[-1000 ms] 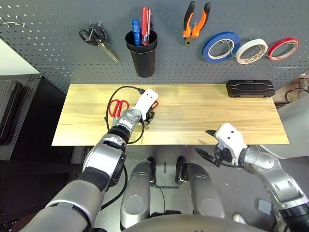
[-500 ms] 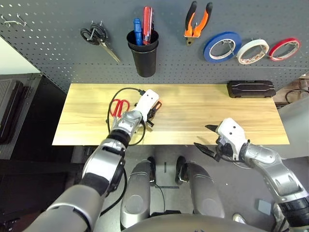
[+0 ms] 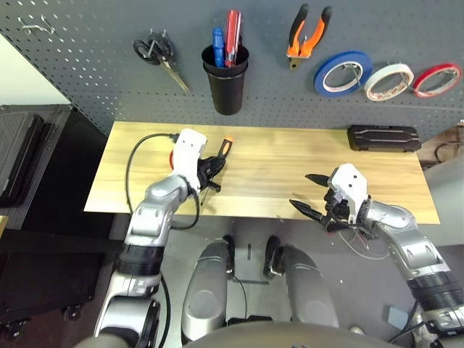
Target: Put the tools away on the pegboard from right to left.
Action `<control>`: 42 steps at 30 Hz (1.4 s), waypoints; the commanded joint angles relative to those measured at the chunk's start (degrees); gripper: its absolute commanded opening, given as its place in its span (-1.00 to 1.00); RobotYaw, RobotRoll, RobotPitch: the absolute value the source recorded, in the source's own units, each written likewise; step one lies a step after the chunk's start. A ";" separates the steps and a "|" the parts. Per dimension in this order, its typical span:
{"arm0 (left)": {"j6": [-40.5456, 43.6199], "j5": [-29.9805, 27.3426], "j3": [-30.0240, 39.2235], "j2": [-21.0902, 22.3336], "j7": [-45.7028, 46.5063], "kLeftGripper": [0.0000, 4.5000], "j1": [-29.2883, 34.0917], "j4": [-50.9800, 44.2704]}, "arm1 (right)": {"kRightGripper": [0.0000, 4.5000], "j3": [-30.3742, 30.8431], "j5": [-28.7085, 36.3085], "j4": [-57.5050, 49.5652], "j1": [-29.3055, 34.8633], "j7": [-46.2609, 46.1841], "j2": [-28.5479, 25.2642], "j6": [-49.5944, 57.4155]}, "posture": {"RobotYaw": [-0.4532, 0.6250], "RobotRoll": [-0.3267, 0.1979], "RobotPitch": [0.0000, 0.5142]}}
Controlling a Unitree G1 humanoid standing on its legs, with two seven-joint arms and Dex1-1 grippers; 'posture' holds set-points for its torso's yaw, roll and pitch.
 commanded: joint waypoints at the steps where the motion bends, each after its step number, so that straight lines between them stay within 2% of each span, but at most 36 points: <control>1: 1.70 -3.51 3.79 0.03 2.24 -0.75 3.17 -4.63 | 1.00 -3.00 3.13 3.12 -1.31 1.68 1.07 -4.57 | 0.51 0.25 -0.17; 7: 2.31 -7.34 8.86 0.43 5.82 -0.75 4.97 -9.93 | 1.00 -6.41 7.76 1.11 -3.30 4.23 -0.16 -2.87 | 0.55 0.25 -0.22; 10: 1.00 -10.30 11.89 -1.01 8.50 -0.75 3.11 -11.05 | 1.00 -9.16 12.41 -0.43 -4.39 5.44 -0.66 -0.02 | 0.55 0.25 -0.24; 14: 1.55 -12.64 13.42 0.12 10.00 -0.75 -0.46 -10.12 | 1.00 -11.38 14.73 -0.23 -5.85 7.81 -2.03 0.05 | 0.49 0.25 -0.27; 24: 2.98 -16.77 13.39 3.93 12.04 -0.75 -10.96 -7.76 | 1.00 -14.36 19.71 -6.99 -6.56 9.01 -6.63 7.72 | 0.38 0.25 -0.31; 37: 3.07 -18.27 11.18 4.60 13.59 -0.75 -19.93 -4.42 | 1.00 -20.01 23.10 -9.45 -7.17 9.27 -12.96 13.70 | 0.24 0.25 -0.31; 42: 2.57 -18.99 11.21 3.89 14.58 -0.75 -22.36 -3.68 | 1.00 -21.45 23.72 -9.13 -8.04 8.69 -13.31 13.54 | 0.22 0.25 -0.32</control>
